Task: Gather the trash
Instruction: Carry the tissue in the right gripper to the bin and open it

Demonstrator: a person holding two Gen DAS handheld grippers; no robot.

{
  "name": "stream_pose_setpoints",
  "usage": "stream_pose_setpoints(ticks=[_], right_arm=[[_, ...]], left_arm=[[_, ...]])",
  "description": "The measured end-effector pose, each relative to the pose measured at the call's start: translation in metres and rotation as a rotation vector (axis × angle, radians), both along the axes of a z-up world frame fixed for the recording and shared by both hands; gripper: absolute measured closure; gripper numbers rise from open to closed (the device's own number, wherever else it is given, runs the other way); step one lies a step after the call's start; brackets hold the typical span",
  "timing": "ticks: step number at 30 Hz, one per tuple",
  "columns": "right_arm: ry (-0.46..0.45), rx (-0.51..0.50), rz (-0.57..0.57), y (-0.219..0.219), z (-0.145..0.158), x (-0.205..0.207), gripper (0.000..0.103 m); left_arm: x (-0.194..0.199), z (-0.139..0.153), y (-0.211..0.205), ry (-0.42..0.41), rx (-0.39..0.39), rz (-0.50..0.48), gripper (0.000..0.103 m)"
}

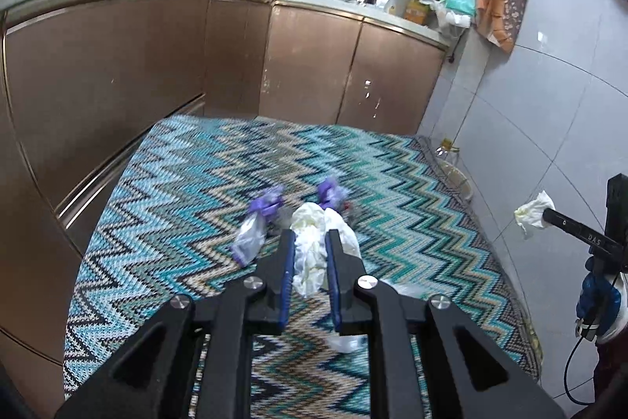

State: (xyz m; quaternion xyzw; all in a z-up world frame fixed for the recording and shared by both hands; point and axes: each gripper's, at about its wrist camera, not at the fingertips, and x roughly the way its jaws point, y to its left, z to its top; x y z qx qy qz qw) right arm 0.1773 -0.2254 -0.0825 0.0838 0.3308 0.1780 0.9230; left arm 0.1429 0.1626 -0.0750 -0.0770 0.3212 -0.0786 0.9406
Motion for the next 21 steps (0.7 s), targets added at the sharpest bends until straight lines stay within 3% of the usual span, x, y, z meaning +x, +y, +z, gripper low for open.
stream_pose_setpoints(ticks=[5, 11, 21], right_arm=[[-0.020, 0.008, -0.077, -0.045, 0.004, -0.015, 0.098], [-0.025, 0.003, -0.187, -0.101, -0.001, -0.025, 0.098], [0.028, -0.014, -0.302, -0.158, -0.035, -0.011, 0.098]], left_arm=[[0.005, 0.018, -0.043, -0.023, 0.006, -0.064, 0.089], [0.034, 0.027, -0.130, -0.007, 0.010, -0.207, 0.089], [0.107, -0.005, -0.313, 0.107, 0.019, -0.476, 0.089]])
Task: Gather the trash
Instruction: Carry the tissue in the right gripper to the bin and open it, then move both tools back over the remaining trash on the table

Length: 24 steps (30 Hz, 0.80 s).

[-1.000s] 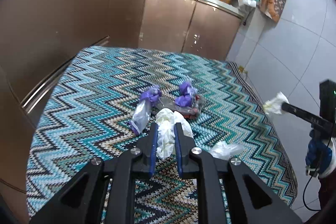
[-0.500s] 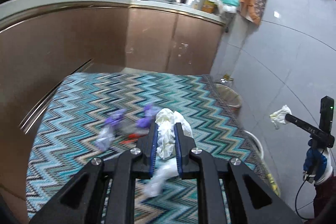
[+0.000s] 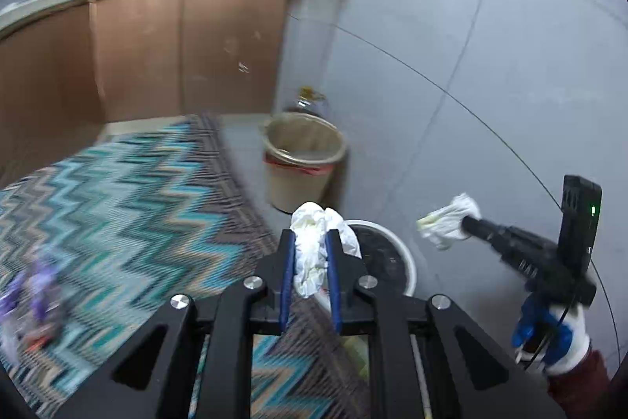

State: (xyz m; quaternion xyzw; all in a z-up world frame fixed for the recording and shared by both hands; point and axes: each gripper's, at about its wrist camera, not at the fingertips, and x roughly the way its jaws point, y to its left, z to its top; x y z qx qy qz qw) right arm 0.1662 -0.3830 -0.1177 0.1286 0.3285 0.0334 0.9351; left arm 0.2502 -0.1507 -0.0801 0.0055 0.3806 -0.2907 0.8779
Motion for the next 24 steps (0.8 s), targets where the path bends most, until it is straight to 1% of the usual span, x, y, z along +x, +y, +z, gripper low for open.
stream_pose_setpoints(ticks=[6, 9, 11, 12, 13, 14, 16, 18, 21, 24], right_arm=[[0.046, 0.008, -0.057, -0.026, -0.027, 0.021, 0.095], [0.069, 0.013, -0.080, -0.035, -0.039, 0.032, 0.094], [0.086, 0.013, -0.090, -0.039, -0.049, 0.037, 0.094], [0.102, 0.012, -0.096, -0.042, -0.055, 0.041, 0.088], [0.114, 0.009, -0.101, -0.043, -0.059, 0.043, 0.080], [0.124, 0.008, -0.104, -0.044, -0.065, 0.046, 0.078], [0.137, 0.005, -0.109, -0.045, -0.071, 0.048, 0.072], [0.149, -0.003, -0.119, -0.045, -0.075, 0.048, 0.069], [0.153, -0.003, -0.126, -0.045, -0.077, 0.044, 0.069], [0.146, -0.008, -0.132, -0.044, -0.073, 0.039, 0.069]], left_arm=[[0.043, -0.038, -0.076, 0.081, 0.015, -0.057, 0.086], [0.058, -0.057, -0.102, 0.128, 0.015, -0.079, 0.085], [0.069, -0.071, -0.119, 0.168, 0.012, -0.091, 0.082], [0.073, -0.076, -0.124, 0.185, 0.006, -0.098, 0.081], [0.076, -0.080, -0.129, 0.199, 0.002, -0.100, 0.074], [0.079, -0.085, -0.134, 0.211, -0.002, -0.103, 0.065], [0.082, -0.090, -0.139, 0.223, -0.014, -0.104, 0.056], [0.086, -0.094, -0.143, 0.240, -0.026, -0.110, 0.056], [0.088, -0.096, -0.141, 0.251, -0.041, -0.111, 0.056], [0.081, -0.088, -0.134, 0.227, -0.052, -0.107, 0.056]])
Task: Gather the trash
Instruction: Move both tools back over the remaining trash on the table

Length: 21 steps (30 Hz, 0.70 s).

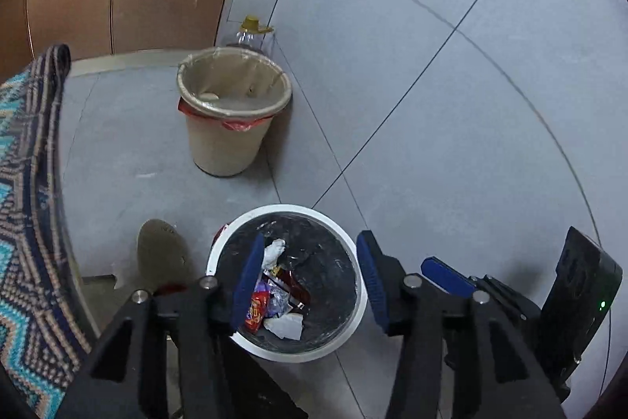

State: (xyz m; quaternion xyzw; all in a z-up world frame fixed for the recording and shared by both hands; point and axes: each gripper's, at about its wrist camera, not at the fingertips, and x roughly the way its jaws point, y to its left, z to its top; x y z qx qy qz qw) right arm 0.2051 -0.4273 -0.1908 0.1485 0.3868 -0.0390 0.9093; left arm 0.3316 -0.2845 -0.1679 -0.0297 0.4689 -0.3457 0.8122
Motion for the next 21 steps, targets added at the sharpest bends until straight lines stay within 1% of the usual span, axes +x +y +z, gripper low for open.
stream_pose_setpoints(ticks=[4, 8, 11, 15, 21], right_arm=[[-0.029, 0.003, -0.009, 0.002, 0.014, -0.007, 0.069], [-0.083, -0.001, 0.001, 0.012, 0.038, -0.019, 0.069], [-0.119, -0.005, 0.022, 0.023, 0.057, -0.027, 0.069], [-0.176, -0.006, 0.060, 0.043, 0.086, -0.040, 0.069], [-0.256, -0.003, 0.129, 0.076, 0.126, -0.055, 0.069]], left_arm=[[-0.011, 0.022, 0.017, -0.059, -0.005, 0.023, 0.056], [-0.027, 0.053, 0.045, -0.138, -0.009, 0.066, 0.056], [-0.045, 0.079, 0.072, -0.201, -0.018, 0.098, 0.056], [-0.070, 0.106, 0.108, -0.272, -0.016, 0.137, 0.056], [-0.110, 0.141, 0.172, -0.366, -0.001, 0.219, 0.056]])
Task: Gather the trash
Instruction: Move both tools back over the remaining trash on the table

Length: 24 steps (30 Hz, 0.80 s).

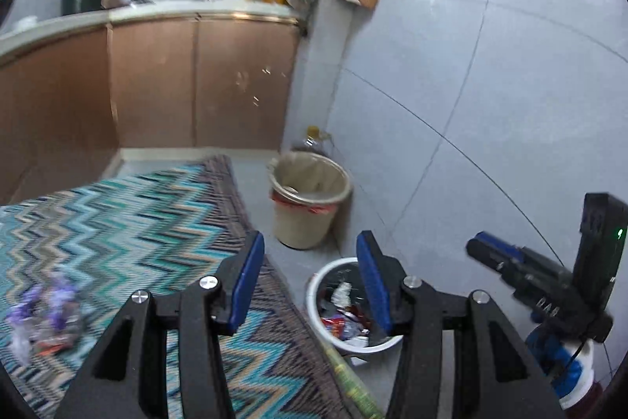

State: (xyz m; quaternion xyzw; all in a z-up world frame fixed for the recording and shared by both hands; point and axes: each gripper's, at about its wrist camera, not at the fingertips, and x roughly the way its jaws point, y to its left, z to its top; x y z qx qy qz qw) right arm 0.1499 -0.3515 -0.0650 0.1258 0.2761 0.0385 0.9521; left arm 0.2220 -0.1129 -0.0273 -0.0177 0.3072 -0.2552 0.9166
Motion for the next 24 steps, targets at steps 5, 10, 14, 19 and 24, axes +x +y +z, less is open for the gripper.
stream_pose_setpoints(ticks=[5, 10, 14, 19, 24], right_arm=[[-0.057, 0.012, 0.088, 0.032, 0.029, -0.014, 0.069], [-0.101, 0.015, 0.163, 0.062, 0.050, -0.029, 0.069], [-0.133, 0.017, 0.216, 0.083, 0.063, -0.043, 0.069], [-0.147, 0.024, 0.282, 0.103, 0.070, -0.053, 0.069], [-0.132, 0.035, 0.360, 0.124, 0.068, -0.054, 0.068]], left_arm=[[-0.029, 0.022, 0.053, -0.060, -0.003, 0.077, 0.056], [-0.063, 0.043, 0.111, -0.113, 0.009, 0.171, 0.056], [-0.089, 0.051, 0.152, -0.148, 0.032, 0.244, 0.056], [-0.117, 0.044, 0.196, -0.145, 0.020, 0.316, 0.056], [-0.132, 0.034, 0.226, -0.132, 0.003, 0.377, 0.056]])
